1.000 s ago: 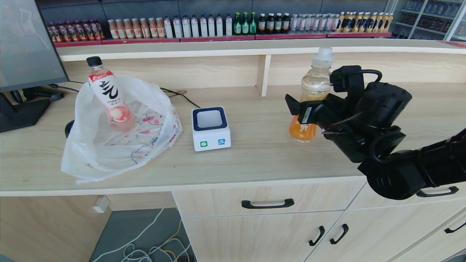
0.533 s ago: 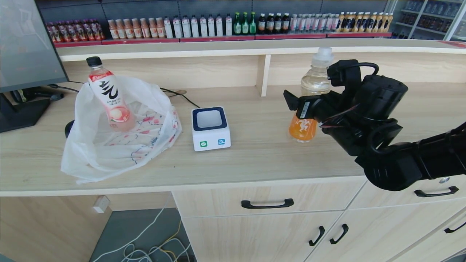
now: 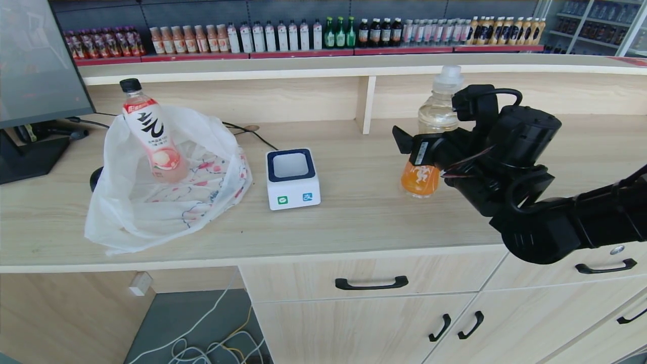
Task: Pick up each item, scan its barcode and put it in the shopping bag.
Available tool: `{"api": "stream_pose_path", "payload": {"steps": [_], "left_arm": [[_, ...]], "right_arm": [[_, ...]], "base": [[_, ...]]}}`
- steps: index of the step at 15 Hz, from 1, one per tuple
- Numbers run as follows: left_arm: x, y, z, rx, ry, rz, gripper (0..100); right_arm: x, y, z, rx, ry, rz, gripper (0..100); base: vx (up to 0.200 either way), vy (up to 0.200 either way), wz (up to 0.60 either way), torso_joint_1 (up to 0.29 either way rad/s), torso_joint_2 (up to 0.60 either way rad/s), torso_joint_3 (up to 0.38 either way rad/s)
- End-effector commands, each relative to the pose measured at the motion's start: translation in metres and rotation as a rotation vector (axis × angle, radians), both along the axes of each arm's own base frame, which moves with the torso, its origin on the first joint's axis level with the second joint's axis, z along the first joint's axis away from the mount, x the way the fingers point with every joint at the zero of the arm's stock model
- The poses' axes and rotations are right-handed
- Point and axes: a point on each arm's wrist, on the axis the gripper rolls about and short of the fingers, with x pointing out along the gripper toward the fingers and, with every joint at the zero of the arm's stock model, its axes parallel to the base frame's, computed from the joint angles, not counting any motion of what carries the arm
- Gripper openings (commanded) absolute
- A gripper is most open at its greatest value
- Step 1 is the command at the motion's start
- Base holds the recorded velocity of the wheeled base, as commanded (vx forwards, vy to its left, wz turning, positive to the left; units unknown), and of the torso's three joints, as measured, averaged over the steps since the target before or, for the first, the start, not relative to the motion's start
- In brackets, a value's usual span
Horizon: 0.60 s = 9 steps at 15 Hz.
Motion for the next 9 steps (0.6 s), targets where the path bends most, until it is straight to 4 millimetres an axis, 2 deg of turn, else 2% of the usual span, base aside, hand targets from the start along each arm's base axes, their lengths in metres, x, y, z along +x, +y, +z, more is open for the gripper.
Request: {"api": "stream_pose_path", "payload": {"steps": [1,2,9], "left_arm": [[0.0,0.0,0.0,0.0,-0.001,0.001,100],[0.0,0.0,0.0,0.0,-0.001,0.001,100],[0.0,0.0,0.0,0.0,-0.001,0.001,100]], "right_arm": [[-0.0004,0.0001,0.0,0.0,0.0,0.0,100],[-0.0004,0.0001,0.0,0.0,0.0,0.0,0],[-0.0011,-0.0002,0.0015,0.003,-0.005,0.0,0]], "base": [[0.0,0.0,0.0,0.0,0.0,0.0],[0.0,0.0,0.0,0.0,0.0,0.0],[0.0,0.0,0.0,0.0,0.0,0.0]]}}
